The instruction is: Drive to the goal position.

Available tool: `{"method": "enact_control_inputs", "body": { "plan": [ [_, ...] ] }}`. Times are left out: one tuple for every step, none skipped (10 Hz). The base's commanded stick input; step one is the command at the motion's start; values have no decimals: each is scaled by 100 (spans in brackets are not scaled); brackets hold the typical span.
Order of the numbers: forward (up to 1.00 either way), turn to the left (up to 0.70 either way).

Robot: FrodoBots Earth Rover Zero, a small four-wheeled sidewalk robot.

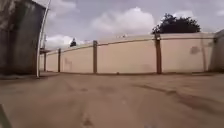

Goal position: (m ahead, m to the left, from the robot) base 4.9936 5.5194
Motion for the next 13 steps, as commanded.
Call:
{"method": "enact_control_inputs", "body": {
  "plan": [
    [70,0],
    [70,0],
    [70,0],
    [70,0],
    [70,0],
    [70,0],
    [70,0],
    [70,0],
    [70,0],
    [70,0],
    [70,0],
    [70,0],
    [70,0]
  ]
}}
